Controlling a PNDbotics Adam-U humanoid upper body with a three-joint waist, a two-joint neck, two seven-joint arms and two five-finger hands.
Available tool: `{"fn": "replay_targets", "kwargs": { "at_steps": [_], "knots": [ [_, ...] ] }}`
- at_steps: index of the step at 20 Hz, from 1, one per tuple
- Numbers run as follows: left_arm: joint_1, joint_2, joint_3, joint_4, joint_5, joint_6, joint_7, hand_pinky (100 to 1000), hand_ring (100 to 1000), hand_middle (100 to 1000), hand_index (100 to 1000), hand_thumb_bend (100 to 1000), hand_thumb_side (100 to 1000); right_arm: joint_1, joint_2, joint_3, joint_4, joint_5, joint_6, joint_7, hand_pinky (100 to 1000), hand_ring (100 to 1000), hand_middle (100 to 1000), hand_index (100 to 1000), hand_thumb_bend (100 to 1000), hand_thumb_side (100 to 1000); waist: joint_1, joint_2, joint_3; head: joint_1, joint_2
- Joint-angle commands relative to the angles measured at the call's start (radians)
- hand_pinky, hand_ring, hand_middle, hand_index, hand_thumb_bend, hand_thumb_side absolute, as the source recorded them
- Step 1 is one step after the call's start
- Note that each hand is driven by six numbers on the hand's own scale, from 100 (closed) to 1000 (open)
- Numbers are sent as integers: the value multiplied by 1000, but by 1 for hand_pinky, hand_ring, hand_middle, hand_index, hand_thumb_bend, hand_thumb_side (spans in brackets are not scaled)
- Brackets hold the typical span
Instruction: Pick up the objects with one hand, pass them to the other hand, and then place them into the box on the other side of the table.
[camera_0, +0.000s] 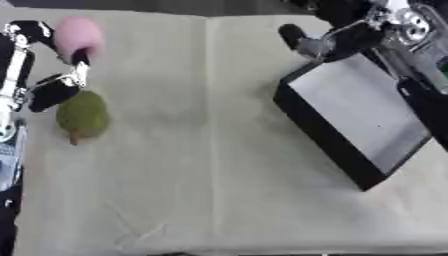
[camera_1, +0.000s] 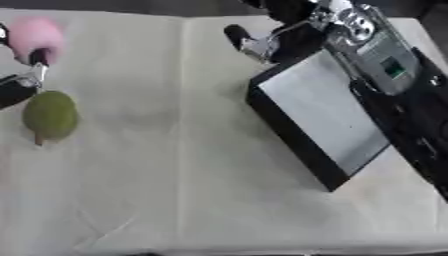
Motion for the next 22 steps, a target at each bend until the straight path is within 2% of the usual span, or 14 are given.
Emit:
{"fn": "replay_targets", "kwargs": {
  "at_steps": [1, 11, 18, 22],
  "knots": [
    [-10, -6, -19, -25, 21, -25, -2, 741, 498, 396, 501, 100, 229, -33, -6, 21, 24, 40, -26, 12, 1000, 1000, 917, 1000, 100, 107, 1, -16, 2, -18, 2],
    [-22, -54, -60, -14, 33, -106, -12, 740, 498, 397, 500, 100, 245, -104, 28, 88, 69, 97, -87, 61, 1000, 1000, 918, 1000, 133, 102, -9, -6, 14, -55, -14],
    [-26, -110, -91, -16, 47, -140, -33, 738, 497, 396, 500, 100, 262, -150, 70, 114, 118, 124, -96, 78, 1000, 1000, 925, 1000, 130, 104, -15, 2, 30, -81, -13],
    [-27, -142, -100, -17, 36, -150, -49, 738, 497, 396, 500, 100, 266, -170, 99, 126, 139, 124, -80, 92, 1000, 1000, 927, 1000, 110, 124, -20, 7, 38, -81, -14]
  ]
}}
